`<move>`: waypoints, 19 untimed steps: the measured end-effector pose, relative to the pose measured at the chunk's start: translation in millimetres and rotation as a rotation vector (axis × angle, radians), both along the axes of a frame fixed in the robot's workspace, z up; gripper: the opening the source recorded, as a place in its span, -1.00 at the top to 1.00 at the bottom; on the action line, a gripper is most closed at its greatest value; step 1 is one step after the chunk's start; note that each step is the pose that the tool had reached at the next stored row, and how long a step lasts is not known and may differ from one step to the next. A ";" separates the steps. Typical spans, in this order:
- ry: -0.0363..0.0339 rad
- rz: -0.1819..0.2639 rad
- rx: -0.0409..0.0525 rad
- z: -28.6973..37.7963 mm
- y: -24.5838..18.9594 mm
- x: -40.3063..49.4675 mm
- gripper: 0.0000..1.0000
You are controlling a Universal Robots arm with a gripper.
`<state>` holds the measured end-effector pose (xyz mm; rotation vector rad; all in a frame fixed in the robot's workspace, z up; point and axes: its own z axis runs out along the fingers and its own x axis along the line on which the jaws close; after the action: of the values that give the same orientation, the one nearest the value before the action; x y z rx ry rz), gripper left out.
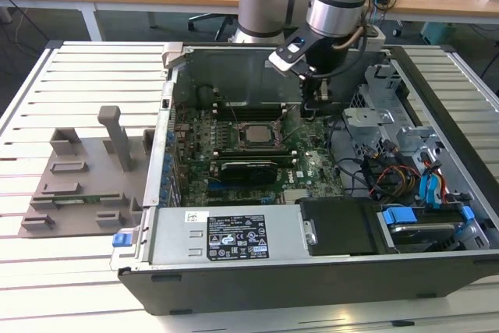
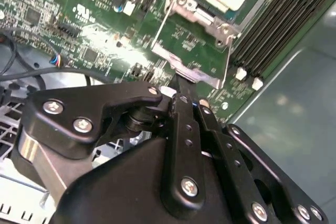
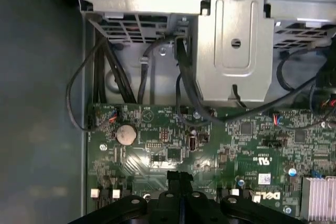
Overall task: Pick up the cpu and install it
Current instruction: 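Close the cpu cover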
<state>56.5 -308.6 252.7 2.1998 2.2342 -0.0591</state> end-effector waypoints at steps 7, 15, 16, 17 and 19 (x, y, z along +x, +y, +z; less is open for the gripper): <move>-0.0001 0.000 0.0001 0.0 0.0 -11.7 0.79; 0.0000 0.000 0.0000 0.0 0.0 -24.1 0.79; -0.0001 0.000 0.0000 0.0 0.0 -25.6 0.79; 0.0000 0.000 0.0000 0.0 0.0 -27.2 0.79; 0.0000 0.000 0.0000 0.0 0.0 -30.0 0.79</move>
<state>26.5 -308.7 252.7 2.1999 2.2341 -0.0591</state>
